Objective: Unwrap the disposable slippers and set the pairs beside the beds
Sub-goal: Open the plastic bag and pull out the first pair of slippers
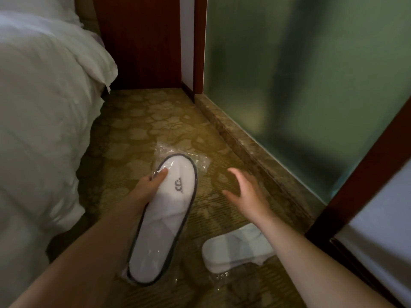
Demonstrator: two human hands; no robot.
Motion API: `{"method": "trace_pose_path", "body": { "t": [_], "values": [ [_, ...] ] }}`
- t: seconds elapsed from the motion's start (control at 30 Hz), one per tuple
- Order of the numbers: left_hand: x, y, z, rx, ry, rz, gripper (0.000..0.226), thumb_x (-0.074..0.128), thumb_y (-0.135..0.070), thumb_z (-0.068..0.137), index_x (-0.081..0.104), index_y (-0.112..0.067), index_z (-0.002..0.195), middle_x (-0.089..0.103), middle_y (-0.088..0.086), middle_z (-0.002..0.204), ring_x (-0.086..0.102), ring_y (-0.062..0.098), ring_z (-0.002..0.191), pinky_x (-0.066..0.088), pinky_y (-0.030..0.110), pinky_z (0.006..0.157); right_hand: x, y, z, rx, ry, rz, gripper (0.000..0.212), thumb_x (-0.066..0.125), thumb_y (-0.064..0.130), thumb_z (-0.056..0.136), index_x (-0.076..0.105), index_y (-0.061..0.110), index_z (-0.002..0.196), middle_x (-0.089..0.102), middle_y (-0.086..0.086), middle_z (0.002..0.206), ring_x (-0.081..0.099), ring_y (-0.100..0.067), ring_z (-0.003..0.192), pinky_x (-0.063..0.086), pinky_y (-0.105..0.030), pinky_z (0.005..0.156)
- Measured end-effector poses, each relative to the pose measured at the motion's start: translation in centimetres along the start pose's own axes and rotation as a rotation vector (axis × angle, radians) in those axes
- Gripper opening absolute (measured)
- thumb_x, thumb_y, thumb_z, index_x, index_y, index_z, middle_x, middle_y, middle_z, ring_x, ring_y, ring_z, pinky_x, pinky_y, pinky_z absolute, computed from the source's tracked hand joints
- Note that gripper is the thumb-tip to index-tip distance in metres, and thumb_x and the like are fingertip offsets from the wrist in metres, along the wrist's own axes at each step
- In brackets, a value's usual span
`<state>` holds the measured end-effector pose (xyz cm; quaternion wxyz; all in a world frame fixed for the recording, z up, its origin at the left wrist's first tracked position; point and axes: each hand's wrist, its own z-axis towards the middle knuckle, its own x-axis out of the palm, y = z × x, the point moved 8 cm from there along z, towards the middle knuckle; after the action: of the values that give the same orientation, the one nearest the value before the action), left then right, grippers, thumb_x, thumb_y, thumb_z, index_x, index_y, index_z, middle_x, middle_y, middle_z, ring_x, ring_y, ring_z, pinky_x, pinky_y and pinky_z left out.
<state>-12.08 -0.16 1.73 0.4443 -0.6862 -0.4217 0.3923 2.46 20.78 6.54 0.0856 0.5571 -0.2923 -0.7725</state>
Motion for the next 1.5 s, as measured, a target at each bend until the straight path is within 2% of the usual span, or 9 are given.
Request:
{"method": "trace_pose_path", "body": {
  "t": [0.1, 0.33, 0.57, 0.83, 0.97, 1.1, 1.3, 1.43, 1.5],
  "values": [
    [0.7, -0.5, 0.1, -0.031, -0.048, -0.008, 0.062, 0.051, -0.046, 0.090, 0.049, -0.004, 0.135, 0.049, 0.019, 0.140, 0.051, 0.034, 0.124, 0.040, 0.031, 0.089, -1.7, 1.6, 0.3, -0.132, -0.157, -0.058, 0.051, 0.060, 0.033, 0.087, 0.046, 0.024, 0.135, 0.049, 0.004, 0.137, 0.042, -0.015, 0.127, 0.038, -0.026, 0.099],
    [2.3, 1.2, 0.4, -0.122, 0.096, 0.031, 0.077, 0.055, -0.061, 0.080, 0.052, -0.006, 0.133, 0.053, 0.017, 0.137, 0.054, 0.034, 0.122, 0.041, 0.043, 0.107, -1.2, 3.7, 0.0, -0.391, -0.181, -0.339, 0.048, 0.068, 0.028, 0.081, 0.056, 0.020, 0.127, 0.057, -0.002, 0.128, 0.051, -0.025, 0.119, 0.045, -0.039, 0.096],
    [1.4, 3.6, 2.7, -0.165, 0.165, 0.086, 0.119, 0.064, -0.088, 0.029, 0.059, -0.019, 0.127, 0.062, 0.008, 0.129, 0.062, 0.029, 0.111, 0.044, 0.047, 0.103, -1.3, 4.5, -0.3, -0.503, -0.260, -0.351, 0.022, 0.073, 0.019, 0.076, 0.072, 0.017, 0.097, 0.068, 0.000, 0.109, 0.046, -0.017, 0.105, 0.047, -0.035, 0.080],
    [1.3, 2.9, 1.4, -0.186, 0.191, 0.158, 0.132, 0.063, -0.089, 0.020, 0.058, -0.014, 0.128, 0.061, 0.013, 0.130, 0.062, 0.032, 0.110, 0.047, 0.047, 0.101, -1.5, 4.5, -0.1, -0.473, -0.304, -0.311, 0.005, 0.065, 0.018, 0.082, 0.068, 0.014, 0.083, 0.067, 0.001, 0.090, 0.053, -0.020, 0.093, 0.044, -0.031, 0.077],
    [1.7, 1.5, -0.6, -0.120, 0.218, 0.330, 0.104, 0.052, -0.084, 0.058, 0.054, -0.009, 0.131, 0.057, 0.015, 0.133, 0.061, 0.026, 0.102, 0.049, 0.038, 0.092, -2.2, 3.0, 0.4, -0.256, -0.255, -0.068, 0.012, 0.053, 0.016, 0.091, 0.063, 0.012, 0.085, 0.057, 0.006, 0.084, 0.046, -0.013, 0.089, 0.039, -0.027, 0.074],
    [1.8, 2.0, -0.6, -0.061, 0.227, 0.449, 0.113, 0.049, -0.089, 0.047, 0.054, -0.016, 0.132, 0.057, 0.011, 0.134, 0.058, 0.028, 0.115, 0.044, 0.046, 0.102, -2.1, -0.9, 1.0, 0.079, -0.241, 0.204, 0.011, 0.052, 0.016, 0.092, 0.060, 0.016, 0.085, 0.060, -0.003, 0.089, 0.053, -0.017, 0.089, 0.041, -0.028, 0.077],
    [3.7, 0.4, -0.2, 0.067, 0.256, 0.433, 0.076, 0.053, -0.074, 0.070, 0.070, -0.010, 0.107, 0.072, 0.012, 0.105, 0.067, 0.025, 0.095, 0.053, 0.040, 0.091, -1.7, -5.2, 0.4, 0.488, -0.275, 0.488, 0.018, 0.047, 0.012, 0.094, 0.064, 0.005, 0.093, 0.060, -0.005, 0.089, 0.054, -0.021, 0.086, 0.037, -0.027, 0.076],
    [4.3, 1.1, -0.1, 0.101, 0.250, 0.523, 0.085, 0.049, -0.080, 0.060, 0.070, -0.008, 0.101, 0.072, 0.012, 0.099, 0.068, 0.025, 0.091, 0.054, 0.040, 0.087, -1.3, -6.2, 0.2, 0.556, -0.280, 0.623, 0.027, 0.040, 0.020, 0.097, 0.059, 0.011, 0.080, 0.059, -0.006, 0.085, 0.053, -0.023, 0.085, 0.037, -0.027, 0.071],
    [4.4, 1.6, -0.1, 0.123, 0.261, 0.572, 0.064, 0.052, -0.072, 0.072, 0.070, -0.015, 0.092, 0.070, 0.010, 0.095, 0.067, 0.021, 0.086, 0.054, 0.033, 0.075, -1.4, -5.4, 0.3, 0.445, -0.200, 0.533, 0.029, 0.042, 0.030, 0.097, 0.061, 0.010, 0.092, 0.060, -0.003, 0.087, 0.055, -0.019, 0.084, 0.040, -0.027, 0.067]
  ]
}}
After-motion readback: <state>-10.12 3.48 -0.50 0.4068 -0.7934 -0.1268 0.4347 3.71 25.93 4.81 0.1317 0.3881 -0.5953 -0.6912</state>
